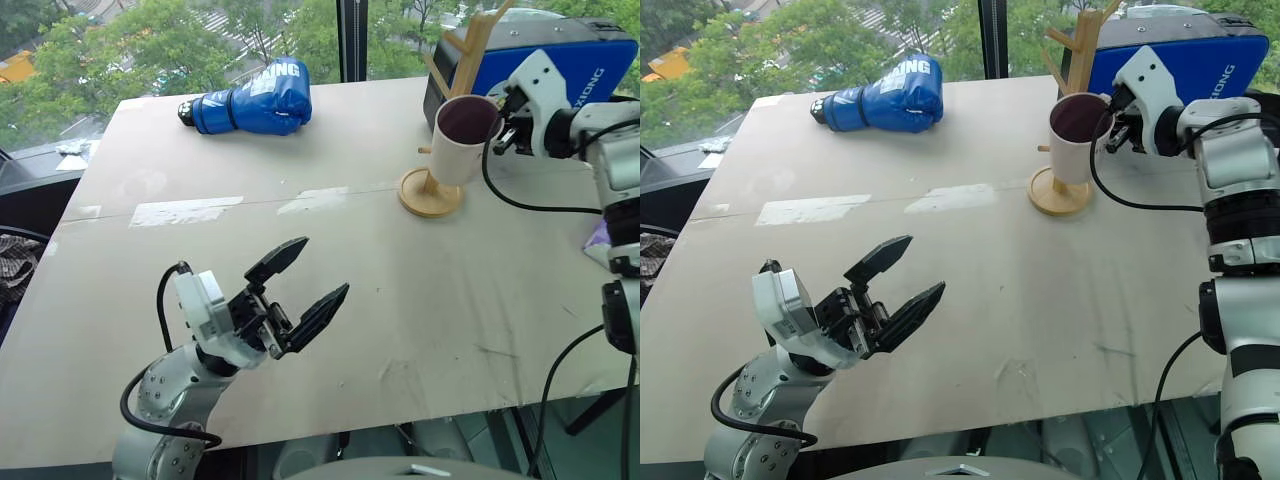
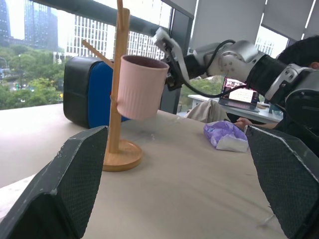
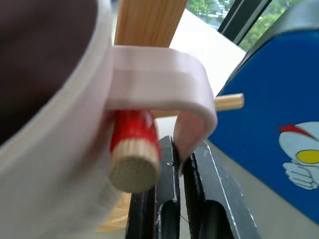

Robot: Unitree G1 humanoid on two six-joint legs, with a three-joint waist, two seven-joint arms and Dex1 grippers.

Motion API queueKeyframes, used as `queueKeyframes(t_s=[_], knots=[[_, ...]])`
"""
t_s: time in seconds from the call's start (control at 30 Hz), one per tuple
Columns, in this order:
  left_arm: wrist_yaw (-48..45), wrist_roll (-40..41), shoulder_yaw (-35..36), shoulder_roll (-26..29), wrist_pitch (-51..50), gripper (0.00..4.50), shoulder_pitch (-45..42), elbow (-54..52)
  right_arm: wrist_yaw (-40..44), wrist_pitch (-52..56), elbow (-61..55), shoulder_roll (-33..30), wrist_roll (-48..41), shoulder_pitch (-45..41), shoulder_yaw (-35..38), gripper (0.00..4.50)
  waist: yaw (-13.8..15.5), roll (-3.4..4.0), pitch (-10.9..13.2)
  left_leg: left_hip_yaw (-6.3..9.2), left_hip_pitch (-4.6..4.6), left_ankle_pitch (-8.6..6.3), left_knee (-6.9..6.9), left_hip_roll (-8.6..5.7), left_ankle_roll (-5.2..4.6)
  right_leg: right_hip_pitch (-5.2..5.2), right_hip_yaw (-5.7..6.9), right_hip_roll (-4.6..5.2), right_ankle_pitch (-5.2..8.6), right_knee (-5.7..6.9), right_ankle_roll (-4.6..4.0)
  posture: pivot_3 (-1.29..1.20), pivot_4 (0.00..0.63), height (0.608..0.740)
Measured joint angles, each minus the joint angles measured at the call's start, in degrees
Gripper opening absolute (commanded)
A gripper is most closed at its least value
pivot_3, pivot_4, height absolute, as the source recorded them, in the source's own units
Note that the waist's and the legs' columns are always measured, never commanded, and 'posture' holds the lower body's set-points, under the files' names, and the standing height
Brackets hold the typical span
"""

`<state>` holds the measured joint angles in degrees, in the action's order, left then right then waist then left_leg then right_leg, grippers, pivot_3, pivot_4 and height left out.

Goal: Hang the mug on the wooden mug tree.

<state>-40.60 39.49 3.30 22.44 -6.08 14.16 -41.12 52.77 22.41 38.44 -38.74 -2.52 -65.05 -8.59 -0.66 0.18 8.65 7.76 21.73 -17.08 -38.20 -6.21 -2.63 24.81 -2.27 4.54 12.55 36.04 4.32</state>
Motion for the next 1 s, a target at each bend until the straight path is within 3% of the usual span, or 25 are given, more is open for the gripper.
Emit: queueKeyframes(t_s=[0.07,0.23,0.47,0.57,0.8,1.0], knots=[[0.7,0.1,0.2,0.5,-0.3,4.5,-0.7,0.0,-0.1,-2.5,2.1,0.4,0.5,0.0,0.0,2.43,0.1,0.01,0.0,0.0,0.0,0.0,-0.02,0.0,0.0,0.0,0.01,0.0,0.0,0.0,0.0,0.0,0.15,0.74],[-2.2,1.3,3.7,1.0,1.1,4.5,-4.0,6.0,1.0,-5.1,-2.2,-3.0,-1.2,5.5,3.9,4.46,0.7,-0.01,-0.1,0.04,0.02,0.0,-0.07,0.0,0.0,-0.02,0.09,0.0,0.0,-0.02,0.0,0.0,0.15,0.74],[-4.9,1.0,3.0,-0.2,3.4,4.5,-2.0,9.1,4.3,-1.9,-24.6,-8.4,-10.5,30.4,15.7,4.46,1.4,0.01,0.0,-0.04,0.03,0.0,-0.06,0.01,0.0,0.04,-0.02,0.02,-0.02,0.07,0.03,0.0,0.15,0.74],[-5.7,0.4,3.8,0.2,4.1,4.5,0.1,9.5,3.7,-1.3,-35.7,-10.3,-14.0,44.8,24.8,4.46,1.7,-0.02,-0.1,0.04,-0.05,0.0,-0.1,0.04,0.0,-0.04,0.0,0.0,-0.01,0.21,0.03,0.0,0.15,0.74],[-5.4,-1.6,7.4,3.1,3.3,4.5,3.9,13.9,4.0,-4.5,-49.5,-6.5,-17.3,71.5,34.9,4.46,1.4,0.05,-0.2,-0.26,-0.36,-0.01,-0.11,0.06,0.0,-0.15,-0.26,-0.03,-0.01,0.47,0.03,0.0,0.15,0.74],[-6.7,-4.7,9.7,5.4,3.2,4.5,6.6,20.1,3.9,-7.4,-52.8,-4.1,-18.4,82.9,41.2,4.46,1.4,0.04,-0.2,-0.27,-1.16,-0.19,-0.05,0.18,-0.26,-1.02,-0.22,-0.13,0.03,0.21,0.07,0.0,0.15,0.74]])
